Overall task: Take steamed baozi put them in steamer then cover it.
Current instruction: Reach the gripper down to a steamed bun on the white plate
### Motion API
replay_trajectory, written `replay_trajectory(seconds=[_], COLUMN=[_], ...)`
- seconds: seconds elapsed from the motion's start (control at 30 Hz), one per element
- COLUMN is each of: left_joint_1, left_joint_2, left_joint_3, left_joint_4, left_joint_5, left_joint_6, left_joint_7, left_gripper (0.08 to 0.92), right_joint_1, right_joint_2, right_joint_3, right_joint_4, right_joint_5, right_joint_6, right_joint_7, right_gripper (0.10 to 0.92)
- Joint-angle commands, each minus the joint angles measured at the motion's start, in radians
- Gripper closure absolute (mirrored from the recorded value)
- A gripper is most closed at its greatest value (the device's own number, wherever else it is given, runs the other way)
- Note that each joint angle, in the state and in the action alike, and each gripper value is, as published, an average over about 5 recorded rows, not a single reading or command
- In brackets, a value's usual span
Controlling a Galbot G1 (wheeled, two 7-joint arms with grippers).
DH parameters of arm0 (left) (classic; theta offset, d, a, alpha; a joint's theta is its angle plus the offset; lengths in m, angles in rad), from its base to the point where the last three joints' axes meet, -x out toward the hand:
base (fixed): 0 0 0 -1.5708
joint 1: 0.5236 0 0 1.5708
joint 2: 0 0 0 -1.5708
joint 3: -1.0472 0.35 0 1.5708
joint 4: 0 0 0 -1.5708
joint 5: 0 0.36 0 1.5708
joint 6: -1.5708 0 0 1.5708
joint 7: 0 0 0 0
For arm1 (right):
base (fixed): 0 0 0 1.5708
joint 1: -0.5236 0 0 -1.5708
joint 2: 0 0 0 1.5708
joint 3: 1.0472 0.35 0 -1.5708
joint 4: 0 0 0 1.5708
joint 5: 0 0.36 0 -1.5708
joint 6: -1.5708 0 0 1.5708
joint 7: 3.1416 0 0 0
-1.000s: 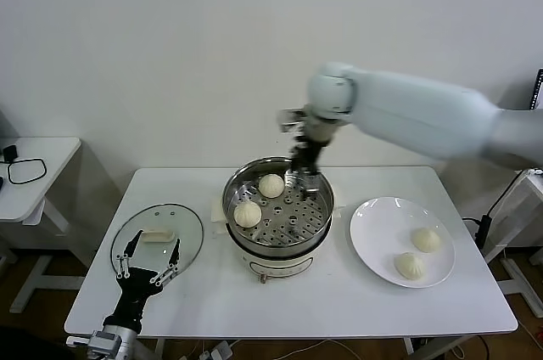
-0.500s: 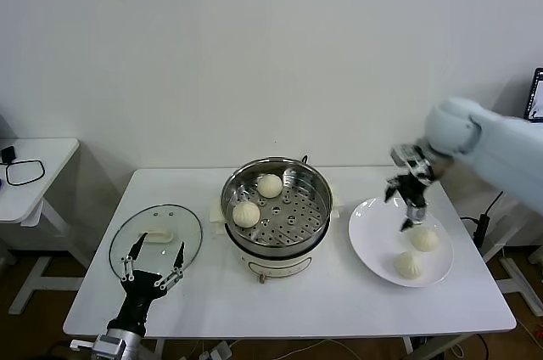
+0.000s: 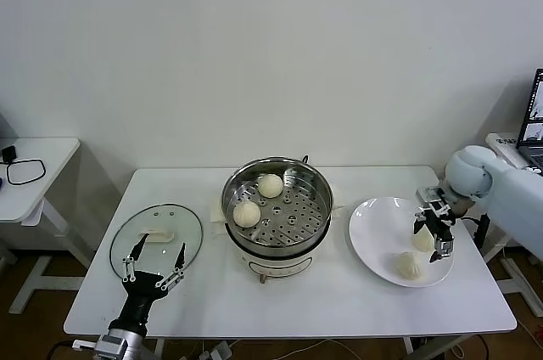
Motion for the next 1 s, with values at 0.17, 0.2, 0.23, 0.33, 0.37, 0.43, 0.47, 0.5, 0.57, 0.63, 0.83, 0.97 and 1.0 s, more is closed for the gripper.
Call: replay_trajectory(seconds=[0.17, 0.2, 0.23, 0.33, 0.37, 0.43, 0.47, 0.5, 0.57, 0.63, 0.83, 0.97, 1.0], left_joint_1=[-0.009, -0.010, -0.011, -0.011, -0.011, -0.011, -0.010, -0.010, -0.010, -0.010, -0.009, -0.009, -0.009], left_joint_2=[0.003, 0.003, 0.004, 0.004, 0.004, 0.004, 0.003, 0.003, 0.003, 0.003, 0.003, 0.003, 0.002], left_joint_3=[0.002, 0.002, 0.002, 0.003, 0.002, 0.001, 0.001, 0.000, 0.000, 0.001, 0.000, 0.000, 0.001], left_joint_4=[0.015, 0.016, 0.017, 0.017, 0.017, 0.017, 0.018, 0.017, 0.017, 0.015, 0.014, 0.014, 0.014], left_joint_5=[0.006, 0.006, 0.006, 0.007, 0.007, 0.007, 0.008, 0.008, 0.007, 0.007, 0.007, 0.007, 0.007], left_joint_6=[0.003, 0.003, 0.003, 0.003, 0.003, 0.003, 0.002, 0.002, 0.002, 0.002, 0.001, 0.001, 0.001], left_joint_7=[-0.001, -0.001, -0.001, -0.001, -0.001, -0.001, -0.001, -0.001, -0.001, -0.001, -0.001, -0.001, -0.001], left_gripper=[0.177, 0.177, 0.177, 0.177, 0.177, 0.177, 0.177, 0.177, 0.177, 0.177, 0.177, 0.177, 0.177], right_joint_1=[-0.165, -0.168, -0.172, -0.178, -0.179, -0.180, -0.181, -0.181, -0.182, -0.184, -0.194, -0.197, -0.197], right_joint_2=[0.045, 0.048, 0.052, 0.060, 0.062, 0.064, 0.064, 0.065, 0.065, 0.066, 0.069, 0.071, 0.071], right_joint_3=[0.128, 0.130, 0.133, 0.138, 0.138, 0.139, 0.140, 0.140, 0.142, 0.142, 0.151, 0.156, 0.157], right_joint_4=[-0.061, -0.062, -0.062, -0.063, -0.062, -0.061, -0.060, -0.060, -0.059, -0.057, -0.058, -0.059, -0.059], right_joint_5=[-0.071, -0.073, -0.074, -0.075, -0.075, -0.074, -0.074, -0.074, -0.074, -0.074, -0.076, -0.075, -0.074], right_joint_6=[0.029, 0.029, 0.029, 0.028, 0.027, 0.026, 0.026, 0.026, 0.025, 0.024, 0.023, 0.024, 0.024], right_joint_7=[0.021, 0.023, 0.025, 0.031, 0.032, 0.032, 0.033, 0.033, 0.035, 0.036, 0.041, 0.047, 0.049], right_gripper=[0.203, 0.203, 0.203, 0.203, 0.203, 0.203, 0.203, 0.203, 0.203, 0.203, 0.203, 0.223, 0.238])
